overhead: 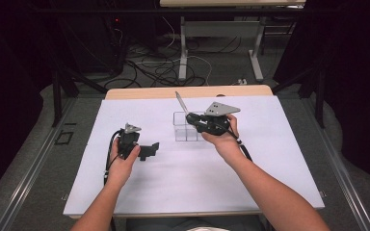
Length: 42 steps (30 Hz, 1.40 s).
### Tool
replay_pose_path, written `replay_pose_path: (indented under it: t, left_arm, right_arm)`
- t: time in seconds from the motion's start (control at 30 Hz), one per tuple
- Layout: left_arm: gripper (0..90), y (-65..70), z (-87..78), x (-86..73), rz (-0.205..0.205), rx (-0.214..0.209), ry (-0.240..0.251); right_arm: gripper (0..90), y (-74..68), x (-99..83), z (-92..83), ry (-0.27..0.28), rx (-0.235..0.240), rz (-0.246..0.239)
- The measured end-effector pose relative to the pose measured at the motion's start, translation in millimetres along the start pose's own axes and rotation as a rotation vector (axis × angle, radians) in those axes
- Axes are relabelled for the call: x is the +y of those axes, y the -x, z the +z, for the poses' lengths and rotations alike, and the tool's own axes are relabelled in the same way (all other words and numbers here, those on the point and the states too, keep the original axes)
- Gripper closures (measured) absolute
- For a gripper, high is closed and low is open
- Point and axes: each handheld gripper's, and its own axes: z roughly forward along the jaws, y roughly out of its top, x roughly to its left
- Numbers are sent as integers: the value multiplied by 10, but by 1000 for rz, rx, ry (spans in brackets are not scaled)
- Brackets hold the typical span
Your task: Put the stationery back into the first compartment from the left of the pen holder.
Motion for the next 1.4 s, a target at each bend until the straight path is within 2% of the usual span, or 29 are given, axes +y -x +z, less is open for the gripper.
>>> replay_pose_path:
  t: [0.13, 0.37, 0.57, 0.67, 0.7, 0.83, 0.97, 1.17, 1.4]
  left_arm:
    - [1, -16, -12, -2, -7, 11, 7]
    - [1, -49, -41, -22, -23, 22, 11]
    - [2, -76, -69, -38, -16, 26, 9]
    - [1, -80, -84, -41, -21, 23, 14]
    - [1, -82, -90, -40, -20, 26, 16]
    - [1, -81, -89, -50, -32, 18, 18]
    - [1, -87, -85, -52, -27, 15, 17]
    - [2, -86, -74, -57, -35, 16, 12]
    - [2, -84, -65, -57, -22, 14, 5]
  right_arm:
    - [792, 24, 44, 63, 35, -8, 22]
    - [792, 34, 108, 229, 43, -21, 58]
    - [791, 48, 144, 404, 42, -41, 93]
    - [791, 50, 148, 479, 23, -57, 121]
    - [791, 50, 145, 512, 33, -61, 119]
    - [791, 28, 154, 584, 13, -79, 123]
    - [791, 23, 140, 646, 1, -85, 120]
    - [791, 39, 62, 698, -62, -102, 151]
    - [790, 15, -12, 734, -102, -104, 181]
